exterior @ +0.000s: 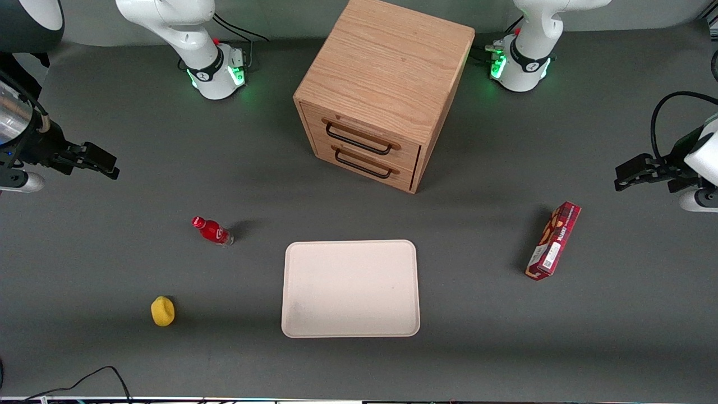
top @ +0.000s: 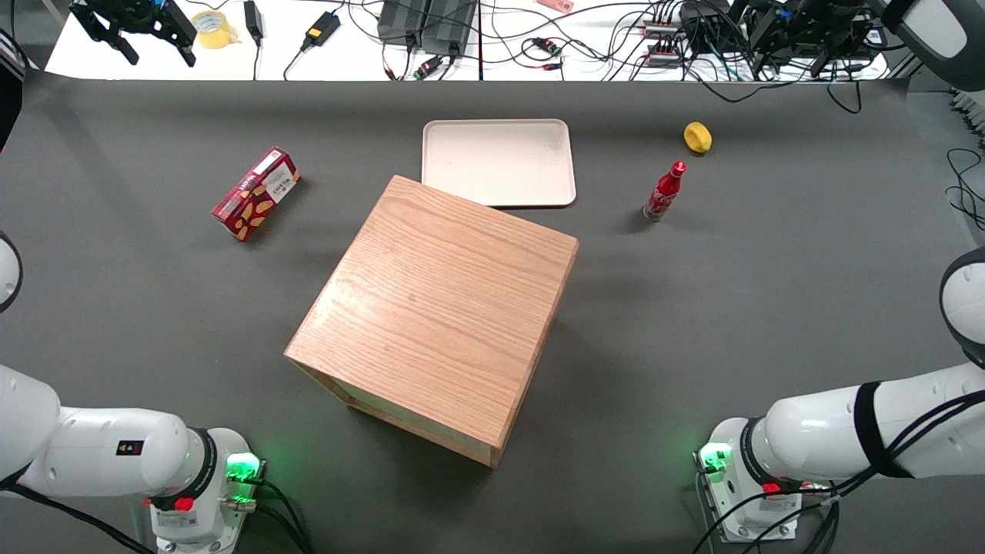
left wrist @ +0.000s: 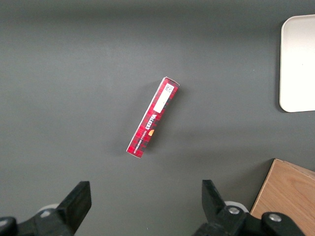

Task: Open upper drawer
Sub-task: 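Move the right gripper toward the upper drawer's black handle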

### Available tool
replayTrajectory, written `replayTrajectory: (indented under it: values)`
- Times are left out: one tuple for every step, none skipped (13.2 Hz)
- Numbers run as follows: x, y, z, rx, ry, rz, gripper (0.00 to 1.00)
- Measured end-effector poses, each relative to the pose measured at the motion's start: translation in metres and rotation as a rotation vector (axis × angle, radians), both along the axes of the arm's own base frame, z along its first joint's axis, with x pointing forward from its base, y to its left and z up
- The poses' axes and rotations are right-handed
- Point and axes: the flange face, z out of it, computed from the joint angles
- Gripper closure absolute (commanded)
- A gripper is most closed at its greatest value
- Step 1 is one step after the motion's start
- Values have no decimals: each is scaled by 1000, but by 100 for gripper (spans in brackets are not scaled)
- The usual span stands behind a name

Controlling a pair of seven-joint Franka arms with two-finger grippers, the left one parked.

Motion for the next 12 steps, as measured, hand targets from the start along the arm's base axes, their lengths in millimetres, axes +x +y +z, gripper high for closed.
replayTrajectory:
  values:
    - [0, -2, 0, 1, 0, 4, 0]
    - [-1, -3, 0, 2, 0, 7, 0]
    - [-1, -2, 0, 3, -1, 12, 0]
    - [-1, 0, 0, 5, -1, 18, 0]
    - [0, 5, 0, 13, -1, 29, 0]
    - [1, 15, -1, 32, -1, 47, 0]
    - [3, 31, -2, 56, -1, 83, 0]
    - [6, 54, -5, 72, 2, 152, 0]
    - [8, 84, -11, 89, 9, 254, 0]
    - [7, 117, -18, 114, 22, 356, 0]
    - [4, 151, -28, 135, 40, 437, 0]
    - [1, 186, -40, 155, 59, 508, 0]
